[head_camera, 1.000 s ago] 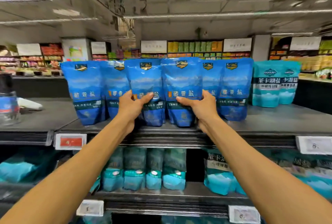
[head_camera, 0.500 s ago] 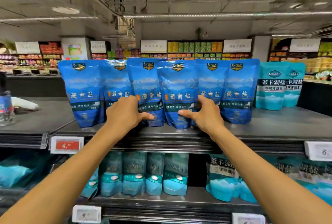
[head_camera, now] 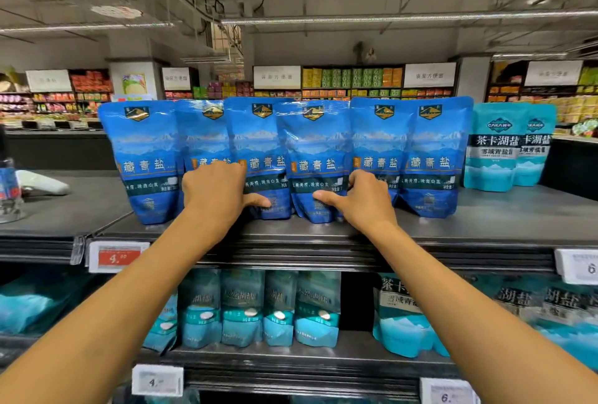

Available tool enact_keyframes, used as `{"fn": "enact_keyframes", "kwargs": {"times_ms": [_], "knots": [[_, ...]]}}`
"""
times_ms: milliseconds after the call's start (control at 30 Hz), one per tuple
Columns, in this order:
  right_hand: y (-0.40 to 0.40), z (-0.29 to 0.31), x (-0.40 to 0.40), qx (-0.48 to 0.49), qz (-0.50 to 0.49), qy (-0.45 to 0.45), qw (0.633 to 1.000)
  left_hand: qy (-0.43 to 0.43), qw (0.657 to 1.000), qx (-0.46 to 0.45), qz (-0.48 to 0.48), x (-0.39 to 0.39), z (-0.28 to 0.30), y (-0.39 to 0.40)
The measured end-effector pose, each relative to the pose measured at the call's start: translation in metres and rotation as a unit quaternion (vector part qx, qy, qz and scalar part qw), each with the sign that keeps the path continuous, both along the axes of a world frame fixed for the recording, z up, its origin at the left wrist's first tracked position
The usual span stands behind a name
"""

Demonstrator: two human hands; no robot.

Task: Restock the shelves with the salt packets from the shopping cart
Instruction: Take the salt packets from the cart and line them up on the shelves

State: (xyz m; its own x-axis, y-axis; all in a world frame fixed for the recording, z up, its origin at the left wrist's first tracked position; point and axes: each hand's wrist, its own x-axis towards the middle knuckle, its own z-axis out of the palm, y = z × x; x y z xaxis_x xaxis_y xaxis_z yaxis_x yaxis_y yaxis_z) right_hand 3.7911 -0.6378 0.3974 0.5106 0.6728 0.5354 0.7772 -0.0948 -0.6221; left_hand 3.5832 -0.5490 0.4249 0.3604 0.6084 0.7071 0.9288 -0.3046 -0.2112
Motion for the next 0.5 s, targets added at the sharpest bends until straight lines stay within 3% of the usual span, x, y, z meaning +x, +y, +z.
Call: {"fn": "enact_keyframes", "kwargs": {"times_ms": [267,500], "knots": [[-0.008,-0.004,0.000,-0.012,-0.011,-0.007,1.000,-0.060,0.993,0.016,-0.098,-0.005,-0.027,-0.003],[-0.032,-0.011,0.005,0.076,-0.033,-0.031,0.996,-0.151,0.968,0.074,-0.185,-0.015,-0.039,-0.013]]}}
